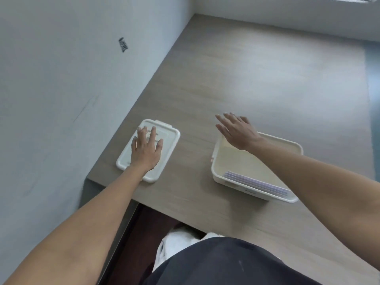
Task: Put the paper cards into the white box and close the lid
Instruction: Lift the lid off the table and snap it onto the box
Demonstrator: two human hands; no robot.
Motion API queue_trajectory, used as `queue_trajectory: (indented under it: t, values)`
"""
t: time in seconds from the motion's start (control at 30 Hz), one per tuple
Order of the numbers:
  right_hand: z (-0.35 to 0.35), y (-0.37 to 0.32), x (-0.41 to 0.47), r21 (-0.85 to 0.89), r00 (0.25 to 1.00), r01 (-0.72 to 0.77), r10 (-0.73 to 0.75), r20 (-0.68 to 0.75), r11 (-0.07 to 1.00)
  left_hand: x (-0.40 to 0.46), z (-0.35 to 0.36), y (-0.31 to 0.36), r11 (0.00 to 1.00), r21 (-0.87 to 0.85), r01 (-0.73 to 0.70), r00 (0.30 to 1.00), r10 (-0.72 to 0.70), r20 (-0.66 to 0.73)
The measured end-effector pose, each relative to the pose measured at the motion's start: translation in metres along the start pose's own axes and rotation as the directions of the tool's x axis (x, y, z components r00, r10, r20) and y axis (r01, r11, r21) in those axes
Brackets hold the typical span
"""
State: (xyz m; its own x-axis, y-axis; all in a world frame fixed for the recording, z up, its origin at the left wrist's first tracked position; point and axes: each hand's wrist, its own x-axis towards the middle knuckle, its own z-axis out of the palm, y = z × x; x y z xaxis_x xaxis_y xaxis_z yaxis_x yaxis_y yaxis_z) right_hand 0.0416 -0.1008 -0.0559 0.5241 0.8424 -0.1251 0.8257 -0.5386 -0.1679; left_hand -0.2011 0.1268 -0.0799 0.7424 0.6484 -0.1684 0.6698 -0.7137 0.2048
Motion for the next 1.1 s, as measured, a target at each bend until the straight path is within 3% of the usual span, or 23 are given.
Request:
queue_trajectory:
  t: [0.17,0.37,0.53,0.67,0.83,0.97,1.1]
  values:
    - [0.006,-0.058,0.049,-0.046,0.982,0.187,-0.185,0.038,0.981,-0.032,0.001,-0.059,0.991,0.062,0.117,0.992,-0.119,0.033]
    - [0.024,-0.107,0.092,-0.044,0.962,0.239,-0.23,0.148,0.97,-0.058,0.008,-0.092,0.971,0.007,0.237,0.968,-0.237,0.082]
    - [0.051,-0.137,0.115,-0.034,0.921,0.129,-0.107,0.374,0.991,-0.071,0.02,-0.092,0.932,-0.074,0.355,0.932,-0.348,0.098]
    - [0.066,-0.15,0.127,0.014,0.904,0.049,-0.05,0.425,0.999,-0.077,0.028,-0.082,0.87,-0.19,0.456,0.886,-0.423,0.189]
    - [0.079,-0.165,0.135,0.152,0.888,-0.066,-0.012,0.461,0.986,-0.082,0.041,-0.056,0.668,-0.422,0.613,0.79,-0.52,0.325]
    - [0.078,-0.165,0.135,0.242,0.915,-0.155,0.047,0.402,0.958,-0.074,0.036,-0.051,0.395,-0.69,0.607,0.724,-0.634,0.274]
    - [0.071,-0.164,0.14,0.327,0.897,-0.29,0.137,0.42,0.9,-0.067,0.023,-0.059,0.135,-0.777,0.615,0.585,-0.738,0.335]
